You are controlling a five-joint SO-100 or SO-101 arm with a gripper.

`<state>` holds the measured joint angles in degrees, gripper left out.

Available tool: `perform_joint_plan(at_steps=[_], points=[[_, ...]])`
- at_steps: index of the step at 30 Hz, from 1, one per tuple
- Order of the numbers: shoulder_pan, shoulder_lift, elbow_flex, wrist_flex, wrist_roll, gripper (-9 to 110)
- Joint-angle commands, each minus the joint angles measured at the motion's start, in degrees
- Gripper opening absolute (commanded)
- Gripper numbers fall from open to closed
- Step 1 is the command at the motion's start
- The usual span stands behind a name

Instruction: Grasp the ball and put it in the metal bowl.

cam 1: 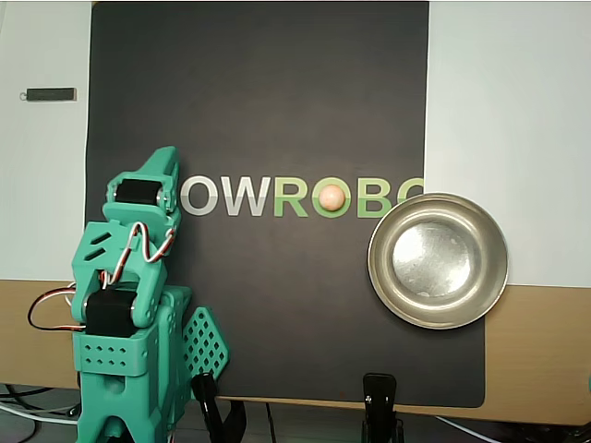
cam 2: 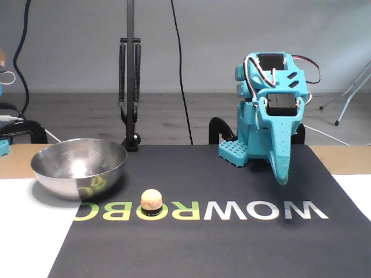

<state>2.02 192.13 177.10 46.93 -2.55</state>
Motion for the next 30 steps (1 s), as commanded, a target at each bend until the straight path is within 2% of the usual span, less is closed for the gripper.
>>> perform_joint_plan(at_steps=[1, 30], points=[[-0.1, 3.3, 1.9, 0.1, 0.0, 0], [0.1, 3.1, 1.1, 0.7, -0.4, 0]])
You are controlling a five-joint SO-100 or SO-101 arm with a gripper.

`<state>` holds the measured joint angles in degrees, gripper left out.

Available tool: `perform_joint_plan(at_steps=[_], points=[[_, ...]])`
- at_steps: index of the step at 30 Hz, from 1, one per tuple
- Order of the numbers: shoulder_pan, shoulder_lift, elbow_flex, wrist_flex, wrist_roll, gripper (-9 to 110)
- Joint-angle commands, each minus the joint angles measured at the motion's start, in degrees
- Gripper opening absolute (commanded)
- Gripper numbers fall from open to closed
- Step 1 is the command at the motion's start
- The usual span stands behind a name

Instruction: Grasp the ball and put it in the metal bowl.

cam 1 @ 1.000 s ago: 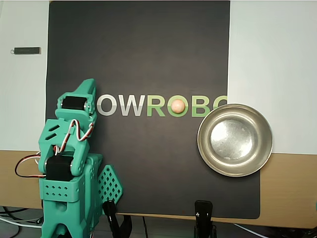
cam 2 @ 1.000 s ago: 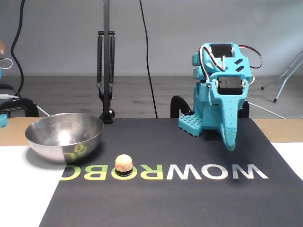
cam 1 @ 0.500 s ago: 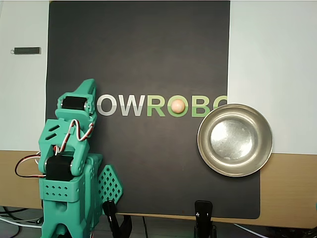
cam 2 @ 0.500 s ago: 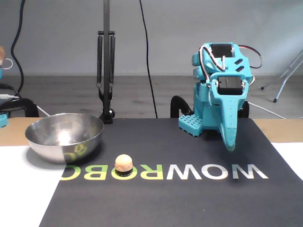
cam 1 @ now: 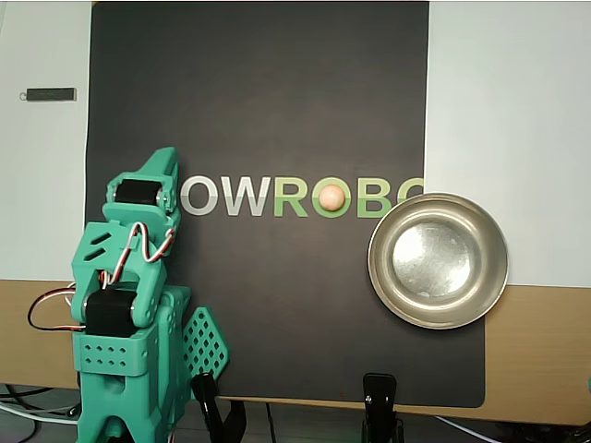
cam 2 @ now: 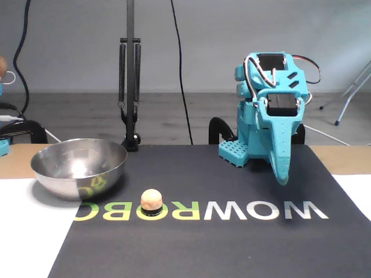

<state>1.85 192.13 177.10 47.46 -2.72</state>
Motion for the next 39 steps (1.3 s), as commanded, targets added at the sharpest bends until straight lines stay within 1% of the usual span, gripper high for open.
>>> perform_joint_plan(at_steps=[1, 5, 8, 20, 29, 36, 39], points=[[0.4, 2.5, 1.0, 0.2, -0.4, 0], [0.4, -3.6, -3.1, 1.3, -0.4, 0], [0.4, -11.4, -9.7, 4.7, -0.4, 0], [0.5, -46.4, -46.1, 23.9, -0.4, 0], [4.8, -65.5, -72.1, 38.3, -0.4, 0], [8.3, -77.3, -86.9, 48.2, -12.1, 0], [10.7, -81.6, -91.1, 48.7, -16.6, 0]])
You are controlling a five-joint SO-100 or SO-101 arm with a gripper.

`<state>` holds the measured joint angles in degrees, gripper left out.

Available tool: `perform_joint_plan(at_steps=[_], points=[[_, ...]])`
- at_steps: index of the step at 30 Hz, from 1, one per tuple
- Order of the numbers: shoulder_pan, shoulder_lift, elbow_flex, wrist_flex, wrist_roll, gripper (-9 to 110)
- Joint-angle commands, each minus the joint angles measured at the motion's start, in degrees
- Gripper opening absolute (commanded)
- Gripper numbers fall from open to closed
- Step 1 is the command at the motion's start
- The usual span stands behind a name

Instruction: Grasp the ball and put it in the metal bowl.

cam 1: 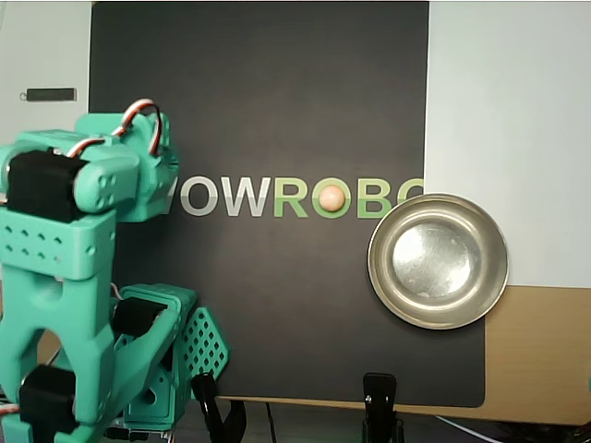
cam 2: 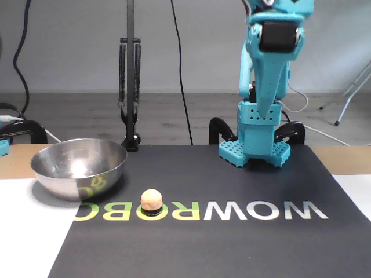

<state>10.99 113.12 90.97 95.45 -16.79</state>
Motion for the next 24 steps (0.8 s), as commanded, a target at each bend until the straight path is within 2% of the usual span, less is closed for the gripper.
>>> perform_joint_plan(at_steps=[1, 12, 24], points=[[2.5, -3.8, -6.0, 0.6, -3.9, 0], [8.0, -10.2, -7.9, 0.6, -27.3, 0], [8.2, -10.2, -7.2, 0.6, -50.9, 0]])
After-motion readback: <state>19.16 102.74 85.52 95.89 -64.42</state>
